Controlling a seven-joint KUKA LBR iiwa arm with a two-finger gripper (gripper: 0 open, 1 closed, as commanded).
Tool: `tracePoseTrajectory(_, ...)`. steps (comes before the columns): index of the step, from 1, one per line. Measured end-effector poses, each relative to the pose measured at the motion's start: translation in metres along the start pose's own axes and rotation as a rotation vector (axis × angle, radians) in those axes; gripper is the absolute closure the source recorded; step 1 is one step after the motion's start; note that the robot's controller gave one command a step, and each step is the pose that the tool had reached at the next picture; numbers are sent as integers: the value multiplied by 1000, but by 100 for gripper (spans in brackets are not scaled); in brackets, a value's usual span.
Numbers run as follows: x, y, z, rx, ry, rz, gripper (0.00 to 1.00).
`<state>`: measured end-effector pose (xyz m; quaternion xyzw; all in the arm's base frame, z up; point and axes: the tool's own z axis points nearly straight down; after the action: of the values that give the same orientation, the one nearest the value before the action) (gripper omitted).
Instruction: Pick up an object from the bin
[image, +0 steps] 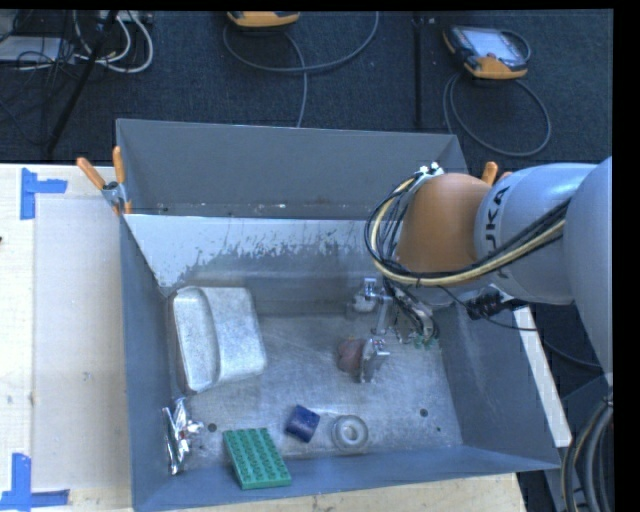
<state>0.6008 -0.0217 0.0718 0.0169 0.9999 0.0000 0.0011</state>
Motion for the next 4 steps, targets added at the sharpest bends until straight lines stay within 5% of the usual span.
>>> tracePoseTrajectory(1, -1, 0, -2, -1, 0, -1, 100)
tracePoseTrajectory(2, 6, 0, -204, 0, -8, -127, 100)
tracePoseTrajectory(3, 11, 28, -59, 1, 9, 308, 100)
tracePoseTrajectory(4, 9, 27, -62, 1, 4, 306, 0)
